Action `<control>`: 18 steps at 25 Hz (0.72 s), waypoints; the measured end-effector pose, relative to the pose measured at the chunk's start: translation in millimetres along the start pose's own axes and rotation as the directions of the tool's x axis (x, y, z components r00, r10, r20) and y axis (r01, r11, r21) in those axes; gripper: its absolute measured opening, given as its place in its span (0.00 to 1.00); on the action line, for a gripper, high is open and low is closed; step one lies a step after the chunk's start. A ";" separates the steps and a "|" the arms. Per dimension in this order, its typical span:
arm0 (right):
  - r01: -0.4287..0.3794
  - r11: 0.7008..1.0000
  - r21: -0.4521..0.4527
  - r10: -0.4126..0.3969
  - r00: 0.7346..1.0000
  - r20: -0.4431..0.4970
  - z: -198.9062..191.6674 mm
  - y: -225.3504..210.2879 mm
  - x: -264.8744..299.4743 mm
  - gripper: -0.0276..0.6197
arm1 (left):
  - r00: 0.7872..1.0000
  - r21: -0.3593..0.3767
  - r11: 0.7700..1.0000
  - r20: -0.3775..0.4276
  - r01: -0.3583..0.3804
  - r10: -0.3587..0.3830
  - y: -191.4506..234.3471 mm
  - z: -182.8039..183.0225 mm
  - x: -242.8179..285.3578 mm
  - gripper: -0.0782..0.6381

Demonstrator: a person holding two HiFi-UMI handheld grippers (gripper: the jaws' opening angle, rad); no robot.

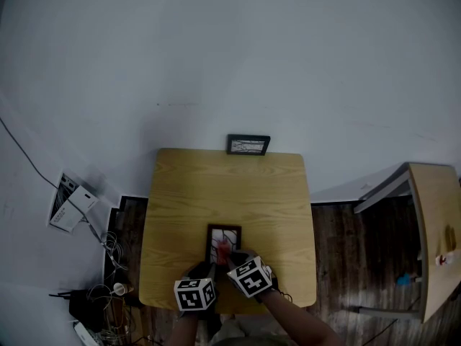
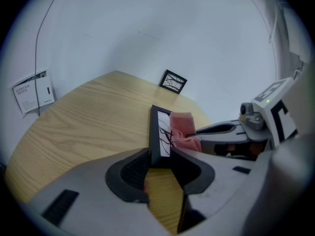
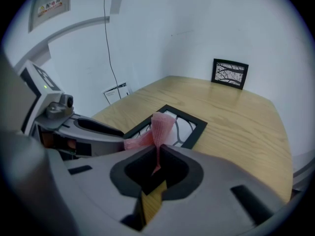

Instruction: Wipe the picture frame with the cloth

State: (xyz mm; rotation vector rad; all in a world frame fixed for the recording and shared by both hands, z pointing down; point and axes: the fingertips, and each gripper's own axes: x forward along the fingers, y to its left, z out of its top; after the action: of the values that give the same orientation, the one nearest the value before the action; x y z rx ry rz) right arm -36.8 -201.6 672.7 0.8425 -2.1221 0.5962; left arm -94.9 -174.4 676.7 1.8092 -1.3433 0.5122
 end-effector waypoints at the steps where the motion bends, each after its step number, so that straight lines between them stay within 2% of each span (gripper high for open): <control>1: 0.005 1.000 0.003 -0.005 1.000 0.001 -1.2 -2.1 -1.2 0.07 | 1.000 -0.001 1.000 0.000 0.000 0.000 0.0 0.0 0.0 0.28; 11: 0.030 0.999 0.015 -0.031 0.999 0.018 -4.1 -9.2 -6.6 0.07 | 1.000 -0.006 1.000 0.007 -0.008 0.008 0.1 0.4 -0.4 0.28; 18: 0.055 0.997 0.051 -0.061 0.988 0.139 0.4 -13.3 -21.9 0.07 | 0.999 0.009 1.000 0.037 0.004 -0.004 -3.8 1.8 -6.7 0.27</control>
State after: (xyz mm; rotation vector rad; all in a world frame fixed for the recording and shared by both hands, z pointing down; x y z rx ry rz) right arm -16.5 -202.7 657.0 0.9949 -2.2092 0.5726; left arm -94.0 -171.4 669.4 1.8365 -1.3640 0.4863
